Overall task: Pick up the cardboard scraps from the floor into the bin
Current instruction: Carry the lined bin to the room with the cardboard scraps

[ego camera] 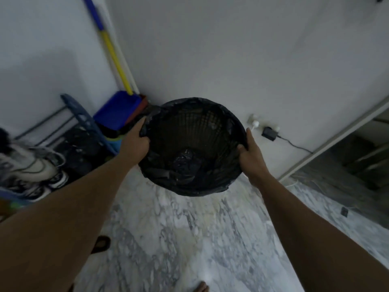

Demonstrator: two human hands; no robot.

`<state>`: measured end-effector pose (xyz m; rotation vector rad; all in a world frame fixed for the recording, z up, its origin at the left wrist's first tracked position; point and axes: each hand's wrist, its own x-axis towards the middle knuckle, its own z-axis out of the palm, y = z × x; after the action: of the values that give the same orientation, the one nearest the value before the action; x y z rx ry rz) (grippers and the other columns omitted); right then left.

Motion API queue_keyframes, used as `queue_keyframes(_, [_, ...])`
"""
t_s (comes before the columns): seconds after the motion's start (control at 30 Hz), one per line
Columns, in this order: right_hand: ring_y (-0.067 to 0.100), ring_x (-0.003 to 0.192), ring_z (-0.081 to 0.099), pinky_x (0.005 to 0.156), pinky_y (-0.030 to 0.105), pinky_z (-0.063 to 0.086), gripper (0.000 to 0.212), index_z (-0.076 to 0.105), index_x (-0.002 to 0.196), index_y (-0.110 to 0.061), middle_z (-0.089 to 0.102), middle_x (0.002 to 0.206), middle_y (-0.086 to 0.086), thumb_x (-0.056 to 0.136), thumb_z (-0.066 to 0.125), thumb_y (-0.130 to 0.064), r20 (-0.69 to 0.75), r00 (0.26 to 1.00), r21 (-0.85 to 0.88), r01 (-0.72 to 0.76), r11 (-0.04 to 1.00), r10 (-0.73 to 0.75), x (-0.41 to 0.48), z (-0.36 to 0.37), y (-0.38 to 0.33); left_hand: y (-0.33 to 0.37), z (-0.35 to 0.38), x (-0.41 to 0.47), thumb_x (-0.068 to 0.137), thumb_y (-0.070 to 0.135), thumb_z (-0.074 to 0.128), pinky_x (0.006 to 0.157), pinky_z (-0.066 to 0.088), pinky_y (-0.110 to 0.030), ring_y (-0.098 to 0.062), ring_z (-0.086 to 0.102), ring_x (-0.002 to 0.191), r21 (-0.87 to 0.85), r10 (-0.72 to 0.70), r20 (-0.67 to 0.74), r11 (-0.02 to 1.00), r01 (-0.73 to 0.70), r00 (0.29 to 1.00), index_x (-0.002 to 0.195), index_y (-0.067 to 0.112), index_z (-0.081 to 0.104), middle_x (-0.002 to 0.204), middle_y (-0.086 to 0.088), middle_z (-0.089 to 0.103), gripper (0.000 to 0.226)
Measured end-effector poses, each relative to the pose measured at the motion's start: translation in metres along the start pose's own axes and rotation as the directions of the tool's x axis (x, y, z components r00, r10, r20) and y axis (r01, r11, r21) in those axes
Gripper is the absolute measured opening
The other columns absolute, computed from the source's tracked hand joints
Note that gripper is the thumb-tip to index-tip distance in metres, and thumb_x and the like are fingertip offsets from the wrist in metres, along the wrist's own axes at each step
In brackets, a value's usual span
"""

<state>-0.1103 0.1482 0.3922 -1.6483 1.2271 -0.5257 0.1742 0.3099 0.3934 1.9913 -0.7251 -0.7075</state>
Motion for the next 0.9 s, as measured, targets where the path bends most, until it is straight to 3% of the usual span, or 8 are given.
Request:
queue_keyframes(0.23, [0.02,0.15,0.028,0.123,0.042,0.026,0.062,0.014,0.163,-0.023,0.025,0.166,-0.001,0.107,0.041,-0.015,0.171,0.97,-0.006,0.174,0.985,-0.171,-0.029,0.025,-0.133,0.061,-0.126,-0.087,0.085,-0.006,0.044,0.107,0.046,-0.044,-0.024,0.056,0.121,-0.203,-0.111,-0.132,0.976,0.083,0.985,0.143,0.033,0.05,0.131,0.002,0.06,0.07])
queue_keyframes(0.3, [0.022,0.151,0.027,0.122,0.046,0.028,0.062,0.013,0.163,-0.023,0.023,0.167,0.0,0.107,0.04,-0.015,0.248,0.949,-0.002,0.203,0.979,-0.196,-0.036,0.035,-0.166,0.074,-0.158,-0.113,0.087,-0.009,0.042,0.104,0.045,-0.038,-0.022,0.054,0.123,-0.228,-0.149,-0.21,0.969,0.1,0.966,0.145,0.036,0.049,0.133,0.004,0.057,0.074])
queue_keyframes(0.47, [0.024,0.151,0.028,0.122,0.048,0.028,0.063,0.013,0.163,-0.022,0.023,0.167,0.002,0.107,0.041,-0.016,0.431,0.852,0.036,0.313,0.949,-0.298,-0.063,0.071,-0.249,0.093,-0.233,-0.186,0.088,-0.011,0.045,0.11,0.045,-0.046,-0.026,0.056,0.124,-0.306,-0.205,-0.378,0.948,0.087,0.903,0.148,0.034,0.047,0.139,-0.002,0.058,0.075])
queue_keyframes(0.6, [0.021,0.151,0.027,0.12,0.032,0.02,0.061,0.016,0.163,-0.02,0.026,0.166,0.002,0.108,0.042,-0.016,0.559,0.728,0.047,0.451,0.892,-0.397,-0.097,0.102,-0.309,0.099,-0.281,-0.253,0.083,0.004,0.056,0.112,0.044,-0.045,-0.025,0.052,0.131,-0.377,-0.273,-0.525,0.924,0.068,0.806,0.154,0.036,0.038,0.148,0.001,0.051,0.08])
queue_keyframes(0.7, [0.018,0.149,0.029,0.121,0.031,0.022,0.061,0.018,0.162,-0.02,0.027,0.165,0.001,0.107,0.043,-0.013,0.64,0.624,0.106,0.507,0.856,-0.449,-0.133,0.129,-0.348,0.107,-0.302,-0.315,0.092,-0.009,0.047,0.11,0.044,-0.04,-0.024,0.051,0.129,-0.414,-0.307,-0.624,0.91,0.03,0.718,0.148,0.034,0.046,0.143,-0.001,0.054,0.071])
queue_keyframes(0.77, [0.019,0.149,0.029,0.116,0.025,0.023,0.061,0.017,0.162,-0.018,0.028,0.164,0.002,0.107,0.041,-0.012,0.693,0.543,0.149,0.536,0.831,-0.474,-0.163,0.147,-0.367,0.111,-0.312,-0.357,0.096,-0.015,0.041,0.111,0.043,-0.041,-0.023,0.047,0.132,-0.43,-0.337,-0.693,0.903,0.01,0.637,0.153,0.03,0.039,0.148,-0.002,0.049,0.073])
queue_keyframes(0.83, [0.021,0.148,0.031,0.117,0.028,0.025,0.061,0.016,0.163,-0.021,0.029,0.164,0.002,0.108,0.04,-0.015,0.742,0.461,0.184,0.559,0.808,-0.488,-0.199,0.166,-0.379,0.112,-0.321,-0.404,0.097,-0.016,0.04,0.109,0.044,-0.042,-0.027,0.044,0.136,-0.449,-0.377,-0.748,0.893,0.001,0.546,0.158,0.025,0.031,0.153,-0.002,0.043,0.075])
queue_keyframes(0.9, [0.023,0.148,0.032,0.12,0.034,0.027,0.06,0.015,0.163,-0.023,0.03,0.164,0.003,0.108,0.039,-0.016,0.788,0.366,0.221,0.581,0.783,-0.495,-0.241,0.186,-0.388,0.112,-0.323,-0.457,0.098,-0.018,0.037,0.099,0.045,-0.035,-0.021,0.045,0.126,-0.453,-0.396,-0.798,0.891,-0.019,0.454,0.158,0.022,0.031,0.141,0.004,0.044,0.072])
